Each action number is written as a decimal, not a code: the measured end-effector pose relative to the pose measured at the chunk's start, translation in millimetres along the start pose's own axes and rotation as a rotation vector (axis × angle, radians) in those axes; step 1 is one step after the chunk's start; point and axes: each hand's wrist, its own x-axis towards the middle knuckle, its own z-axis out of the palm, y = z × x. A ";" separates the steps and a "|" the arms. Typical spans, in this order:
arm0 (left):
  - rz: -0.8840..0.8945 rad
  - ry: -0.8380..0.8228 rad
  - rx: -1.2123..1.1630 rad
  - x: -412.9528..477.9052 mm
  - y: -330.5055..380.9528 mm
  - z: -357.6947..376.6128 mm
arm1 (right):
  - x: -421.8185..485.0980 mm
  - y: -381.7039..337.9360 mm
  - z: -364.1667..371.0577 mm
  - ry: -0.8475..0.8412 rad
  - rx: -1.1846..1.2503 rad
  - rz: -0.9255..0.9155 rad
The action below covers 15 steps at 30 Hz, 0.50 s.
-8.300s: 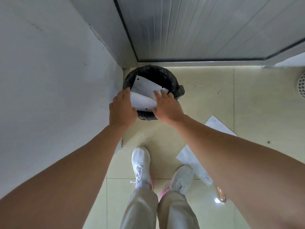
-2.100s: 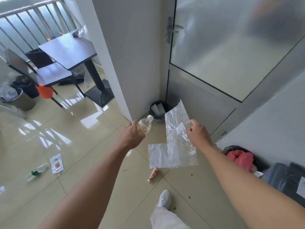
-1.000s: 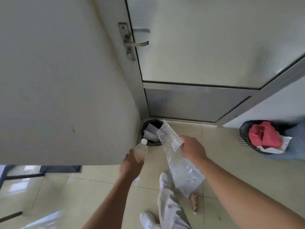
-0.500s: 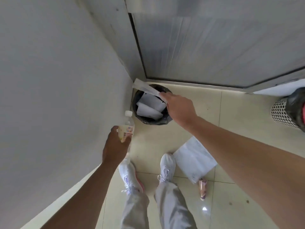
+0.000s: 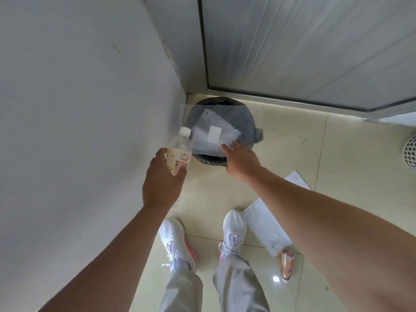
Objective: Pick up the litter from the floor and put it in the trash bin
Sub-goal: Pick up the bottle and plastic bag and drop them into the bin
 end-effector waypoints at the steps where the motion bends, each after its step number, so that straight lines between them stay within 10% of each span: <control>1: 0.042 0.082 0.067 1.5 7.5 -0.7 | -6.4 4.9 1.0 0.016 0.028 0.009; 5: 0.219 0.423 0.242 4.6 45.2 3.3 | -42.8 31.5 10.4 0.034 0.102 0.046; 15: 0.323 -0.002 0.559 90.9 91.7 94.7 | -122.0 63.8 59.4 -0.032 0.283 0.112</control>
